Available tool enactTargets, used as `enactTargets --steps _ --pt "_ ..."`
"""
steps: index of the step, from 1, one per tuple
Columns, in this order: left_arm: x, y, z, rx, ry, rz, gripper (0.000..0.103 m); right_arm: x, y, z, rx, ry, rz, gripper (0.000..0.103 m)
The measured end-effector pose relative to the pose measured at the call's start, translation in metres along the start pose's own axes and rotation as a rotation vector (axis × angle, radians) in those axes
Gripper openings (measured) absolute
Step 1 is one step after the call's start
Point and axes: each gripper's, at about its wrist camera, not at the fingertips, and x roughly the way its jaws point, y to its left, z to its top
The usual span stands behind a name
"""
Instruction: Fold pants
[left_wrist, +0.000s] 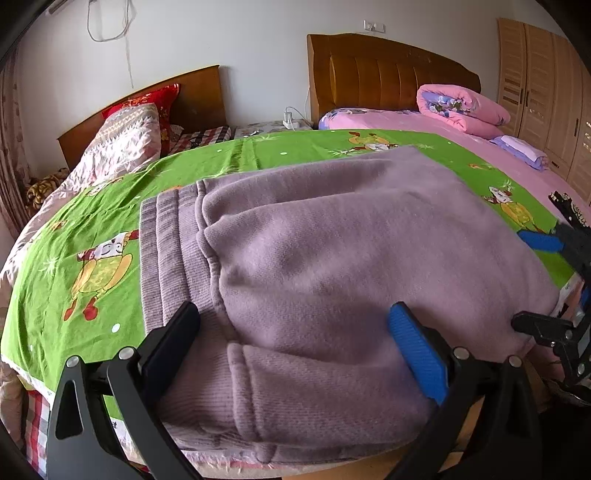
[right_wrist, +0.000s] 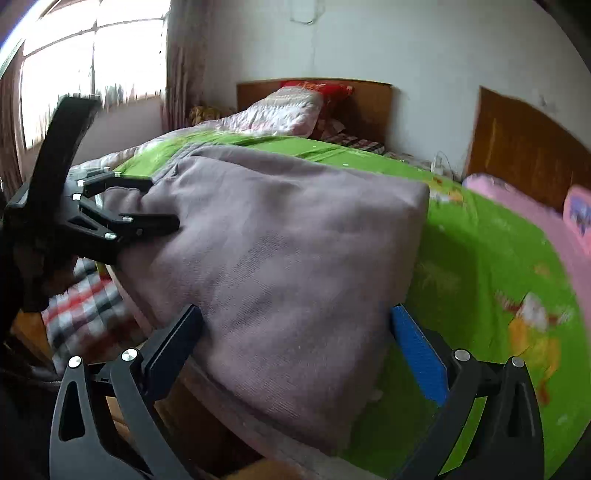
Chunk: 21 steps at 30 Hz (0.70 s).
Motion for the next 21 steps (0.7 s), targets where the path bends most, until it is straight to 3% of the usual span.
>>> enactTargets --steps 3,7,9,12,14,17,19,21 --pt "0.0 -0.001 0.0 0.003 -0.001 0.0 0.102 0.004 -0.012 -0.003 0.086 0.014 0.045 0.099" --pt "-0.004 -0.002 0.003 -0.004 0.002 0.011 0.102 0.007 -0.016 -0.001 0.102 0.02 0.047 0.099" --pt "-0.015 -0.004 0.013 -0.04 0.004 0.006 0.101 0.01 -0.015 -0.003 0.116 0.023 0.047 0.099" --pt "-0.035 -0.008 0.036 -0.06 -0.056 -0.085 0.101 0.01 -0.014 -0.006 0.139 0.02 0.055 0.099" --pt "-0.032 -0.013 0.058 -0.044 -0.059 -0.068 0.101 0.013 -0.014 -0.007 0.147 0.02 0.06 0.099" --pt "-0.003 -0.006 0.075 -0.065 0.013 -0.077 0.101 0.013 -0.013 -0.007 0.143 0.02 0.054 0.099" --pt "0.032 0.008 0.077 -0.123 0.153 -0.048 0.101 0.013 -0.012 -0.007 0.142 0.021 0.053 0.099" --pt "0.038 0.015 0.072 -0.161 0.155 -0.101 0.101 0.012 -0.011 -0.006 0.135 0.021 0.046 0.099"
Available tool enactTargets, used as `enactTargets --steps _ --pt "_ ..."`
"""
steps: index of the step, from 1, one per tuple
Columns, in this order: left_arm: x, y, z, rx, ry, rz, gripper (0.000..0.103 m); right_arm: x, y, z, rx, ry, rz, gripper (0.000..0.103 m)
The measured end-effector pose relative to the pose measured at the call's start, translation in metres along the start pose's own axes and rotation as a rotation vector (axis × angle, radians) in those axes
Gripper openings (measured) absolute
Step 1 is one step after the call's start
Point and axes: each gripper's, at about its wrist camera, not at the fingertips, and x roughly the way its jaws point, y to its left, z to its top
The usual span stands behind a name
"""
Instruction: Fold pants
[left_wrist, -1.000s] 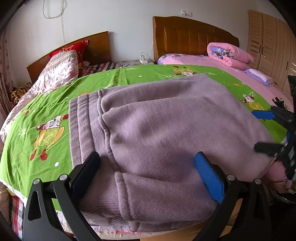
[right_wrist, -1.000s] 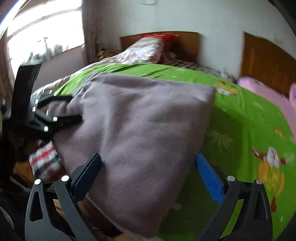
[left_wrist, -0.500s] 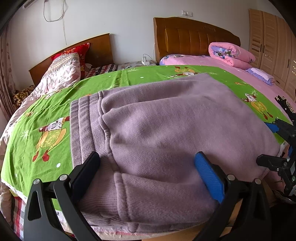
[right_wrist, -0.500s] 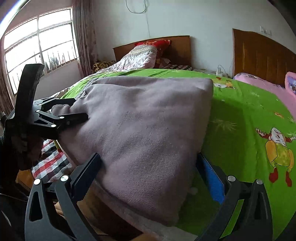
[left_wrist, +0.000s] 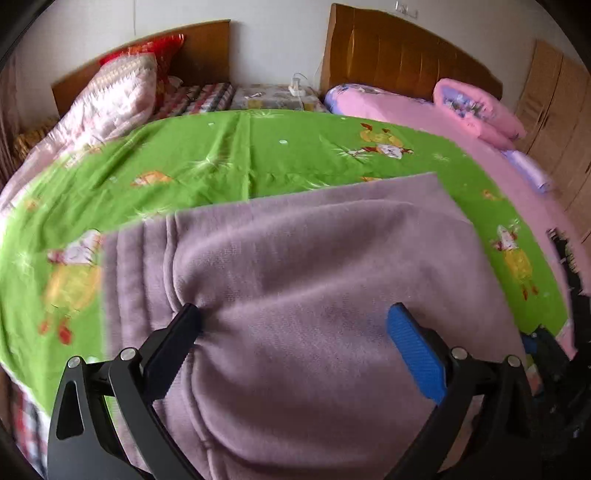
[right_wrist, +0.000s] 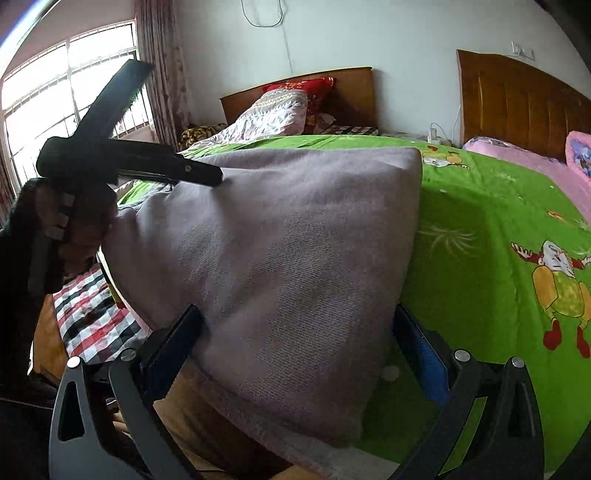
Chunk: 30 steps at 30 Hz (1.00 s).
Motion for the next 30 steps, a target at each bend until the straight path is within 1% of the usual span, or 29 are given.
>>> enactTargets --steps 2,3,4,6,8,9,10,11,13,14,15,16,18,19,22,24,27,30 --pt "-0.008 0.004 -0.004 -0.02 -0.039 -0.027 0.101 -0.001 0.001 0.0 -0.003 0.001 -0.003 0.099" --pt "-0.023 0.007 -0.008 -0.051 -0.094 -0.045 0.101 -0.006 0.003 0.002 -0.016 -0.008 -0.021 0.099" --pt "-0.036 0.007 -0.013 -0.054 -0.137 -0.028 0.101 -0.011 0.006 0.004 -0.032 -0.022 -0.039 0.099" --pt "-0.062 0.003 -0.023 -0.021 -0.239 0.04 0.101 -0.022 0.012 0.006 -0.06 -0.061 -0.07 0.099" --pt "-0.096 -0.006 -0.044 0.016 -0.395 0.166 0.101 -0.035 0.015 0.006 -0.065 -0.104 -0.08 0.099" --pt "-0.106 -0.009 -0.054 0.029 -0.447 0.209 0.101 -0.043 0.016 0.005 -0.062 -0.126 -0.078 0.099" --pt "-0.119 -0.016 -0.07 0.051 -0.519 0.275 0.102 -0.05 0.017 0.003 -0.056 -0.15 -0.083 0.099" --pt "-0.127 -0.021 -0.08 0.063 -0.553 0.325 0.102 -0.055 0.017 0.001 -0.051 -0.166 -0.091 0.099" --pt "-0.131 -0.029 -0.092 0.063 -0.561 0.387 0.102 -0.068 0.018 -0.007 -0.046 -0.196 -0.118 0.099" --pt "-0.13 -0.031 -0.096 0.05 -0.54 0.398 0.102 -0.073 0.019 -0.011 -0.047 -0.208 -0.14 0.099" --pt "-0.126 -0.033 -0.101 0.01 -0.506 0.402 0.102 -0.08 0.02 -0.016 -0.049 -0.228 -0.166 0.099" --pt "-0.123 -0.035 -0.105 -0.025 -0.492 0.388 0.102 -0.086 0.021 -0.019 -0.05 -0.246 -0.185 0.099" --pt "-0.119 -0.037 -0.117 -0.088 -0.487 0.349 0.102 -0.1 0.022 -0.024 -0.047 -0.281 -0.23 0.099" --pt "-0.116 -0.041 -0.122 -0.093 -0.49 0.349 0.102 -0.106 0.021 -0.025 -0.044 -0.296 -0.24 0.099" --pt "-0.116 -0.057 -0.132 -0.065 -0.495 0.332 0.102 -0.122 0.021 -0.029 -0.03 -0.343 -0.262 0.099" --pt "-0.116 -0.066 -0.135 -0.036 -0.5 0.307 0.102 -0.127 0.018 -0.031 -0.006 -0.35 -0.267 0.099" --pt "-0.116 -0.077 -0.137 0.01 -0.52 0.301 0.102 -0.135 0.018 -0.033 0.024 -0.351 -0.269 0.099" --pt "-0.115 -0.083 -0.137 0.025 -0.525 0.294 0.102 -0.145 0.022 -0.039 0.02 -0.34 -0.279 0.099"
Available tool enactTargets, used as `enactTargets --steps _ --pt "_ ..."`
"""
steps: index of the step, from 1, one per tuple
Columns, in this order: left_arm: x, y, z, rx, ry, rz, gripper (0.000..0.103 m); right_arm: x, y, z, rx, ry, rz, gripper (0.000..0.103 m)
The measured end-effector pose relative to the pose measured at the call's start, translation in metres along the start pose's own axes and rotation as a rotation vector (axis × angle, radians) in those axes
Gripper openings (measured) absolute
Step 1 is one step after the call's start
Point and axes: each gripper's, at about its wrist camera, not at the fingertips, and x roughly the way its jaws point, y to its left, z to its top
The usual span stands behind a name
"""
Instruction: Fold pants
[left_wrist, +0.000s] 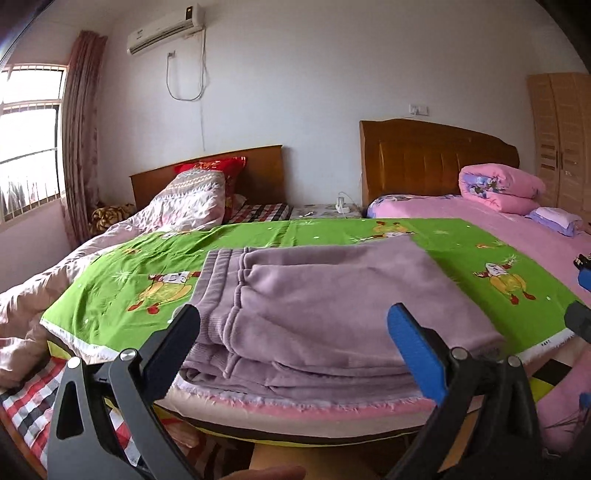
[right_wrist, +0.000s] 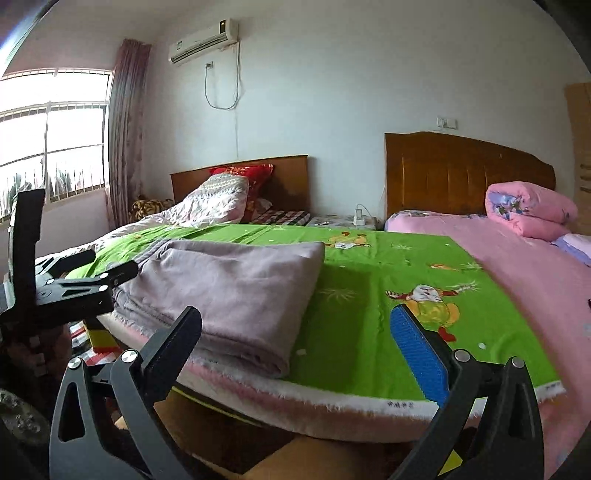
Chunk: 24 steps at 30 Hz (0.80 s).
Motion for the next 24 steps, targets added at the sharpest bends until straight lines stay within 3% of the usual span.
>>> enactTargets --steps 24 --pt "0.004 0.003 -0.001 -0.019 0.019 0.007 0.102 0.001 -0.004 -0.008 0.019 0.058 0.001 0.099"
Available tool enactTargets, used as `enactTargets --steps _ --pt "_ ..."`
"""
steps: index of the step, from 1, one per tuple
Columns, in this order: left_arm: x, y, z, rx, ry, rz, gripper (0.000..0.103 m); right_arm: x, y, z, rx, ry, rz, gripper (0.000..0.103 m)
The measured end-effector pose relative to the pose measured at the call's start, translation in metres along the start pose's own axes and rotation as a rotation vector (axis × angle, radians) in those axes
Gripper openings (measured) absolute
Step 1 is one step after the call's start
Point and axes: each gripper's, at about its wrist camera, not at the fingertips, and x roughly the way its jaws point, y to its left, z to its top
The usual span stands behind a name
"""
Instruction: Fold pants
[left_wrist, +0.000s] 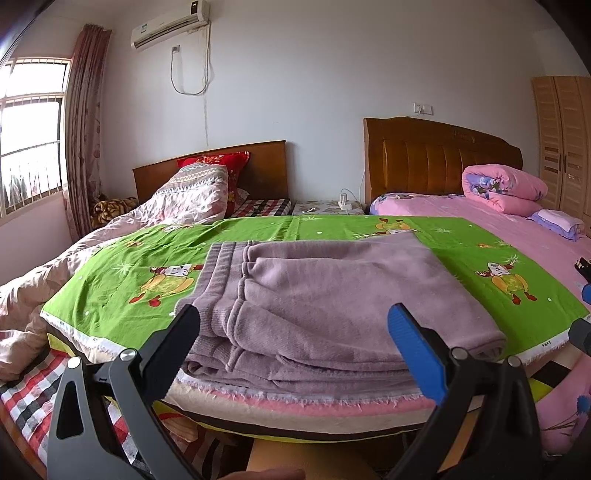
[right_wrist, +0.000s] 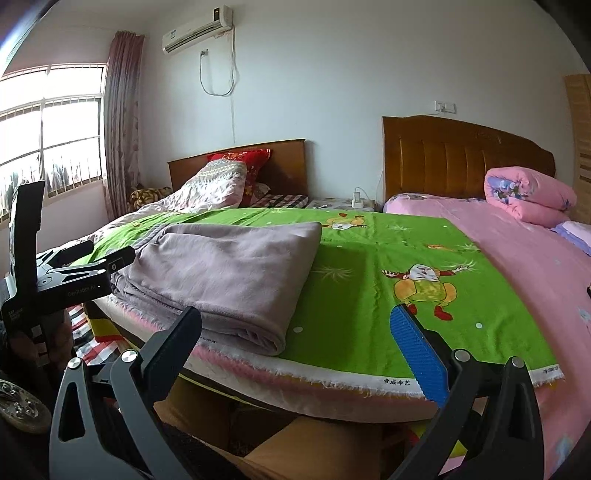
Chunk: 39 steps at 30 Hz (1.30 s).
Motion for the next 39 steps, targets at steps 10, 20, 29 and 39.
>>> enactTargets --steps 10,20,29,39 --pt "0.0013 0.0021 -0.001 -0.001 0.006 -0.003 0.102 0.0022 0.0002 0.0001 0.008 0.006 0.0 0.099" --pt "0.0025 0.0036 -0.0009 -0.003 0.009 -0.004 0.102 0.003 0.0004 -0.0002 0.006 0.007 0.002 0.099" --pt "0.0025 0.004 -0.0011 -0.003 0.012 -0.003 0.102 0.0052 0.0004 0.0002 0.006 0.012 0.009 0.099" --pt "0.0038 0.0045 -0.0016 -0.003 0.015 -0.007 0.102 0.0069 0.0005 -0.0009 0.01 0.017 0.011 0.099"
